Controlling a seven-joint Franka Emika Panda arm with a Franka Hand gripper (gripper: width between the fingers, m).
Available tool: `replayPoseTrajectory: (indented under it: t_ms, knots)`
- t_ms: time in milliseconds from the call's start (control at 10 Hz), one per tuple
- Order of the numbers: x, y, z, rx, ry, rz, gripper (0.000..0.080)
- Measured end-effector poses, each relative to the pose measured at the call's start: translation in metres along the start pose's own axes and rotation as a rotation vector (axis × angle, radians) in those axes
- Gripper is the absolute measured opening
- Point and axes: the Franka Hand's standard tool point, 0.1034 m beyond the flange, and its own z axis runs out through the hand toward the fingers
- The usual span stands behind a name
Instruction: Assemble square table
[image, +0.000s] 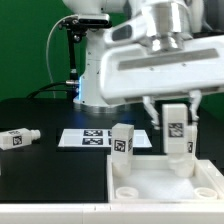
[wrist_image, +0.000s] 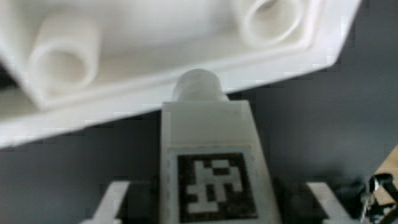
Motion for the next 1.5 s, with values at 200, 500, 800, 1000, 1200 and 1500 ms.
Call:
replayPoseTrajectory:
  t_ms: [200,500,800,1000,1200,1500]
  knots:
    - [0.004,0.005,-0.001,-0.006,0.008,-0.02,0.0287]
    - [-0.003,-0.034,0.01,0.029,-0.089,-0.14,0.0287]
    - [0.0,-0.034,0.016,0.028,-0.091,-0.189,0.0287]
    - [-0.002,-0.034,0.017,0.027,-0.093,-0.205,0.0287]
    - [-0.008,-0.029,0.023,0.021,-0.101,-0.254,0.0287]
    - [-0.015,-0.025,0.029,0.016,-0.113,-0.252,0.0287]
